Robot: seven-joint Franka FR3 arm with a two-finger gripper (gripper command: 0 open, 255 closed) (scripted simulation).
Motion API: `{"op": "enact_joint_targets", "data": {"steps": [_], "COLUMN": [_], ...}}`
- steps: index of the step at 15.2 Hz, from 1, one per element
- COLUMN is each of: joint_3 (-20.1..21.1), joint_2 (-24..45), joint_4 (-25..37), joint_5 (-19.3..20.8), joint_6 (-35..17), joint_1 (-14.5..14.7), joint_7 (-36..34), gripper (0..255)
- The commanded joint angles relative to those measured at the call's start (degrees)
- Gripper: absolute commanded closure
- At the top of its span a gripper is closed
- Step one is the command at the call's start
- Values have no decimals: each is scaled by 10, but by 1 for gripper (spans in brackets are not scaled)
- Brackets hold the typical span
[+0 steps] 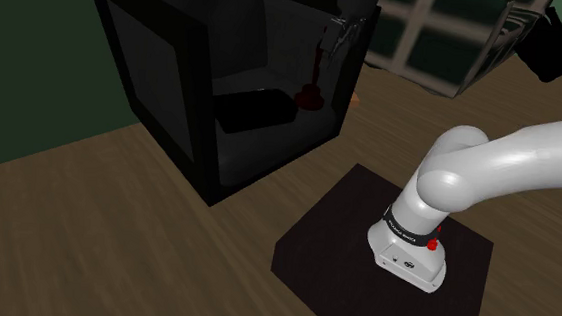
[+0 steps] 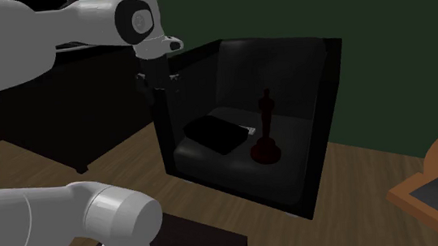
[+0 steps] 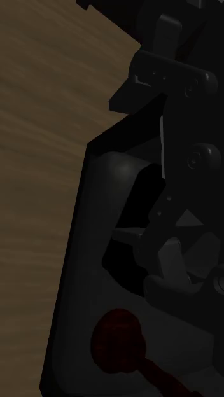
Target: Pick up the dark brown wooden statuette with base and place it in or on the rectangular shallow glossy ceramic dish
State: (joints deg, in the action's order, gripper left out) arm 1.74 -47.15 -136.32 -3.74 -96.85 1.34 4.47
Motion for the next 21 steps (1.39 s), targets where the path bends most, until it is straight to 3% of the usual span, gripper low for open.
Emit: {"op": "enact_joint_targets", "data": {"steps": [1, 12, 17, 21], "joint_3": [0, -175, -257, -326], "joint_2": [0, 46, 110, 176], "joint_4": [0, -2, 43, 98], "joint_5": [0, 103, 120, 111], "joint_6": [0, -94, -139, -170], "joint_1": [0, 12, 36, 68], "joint_7": [0, 299, 436, 550], "gripper": [0, 0, 0, 0]}}
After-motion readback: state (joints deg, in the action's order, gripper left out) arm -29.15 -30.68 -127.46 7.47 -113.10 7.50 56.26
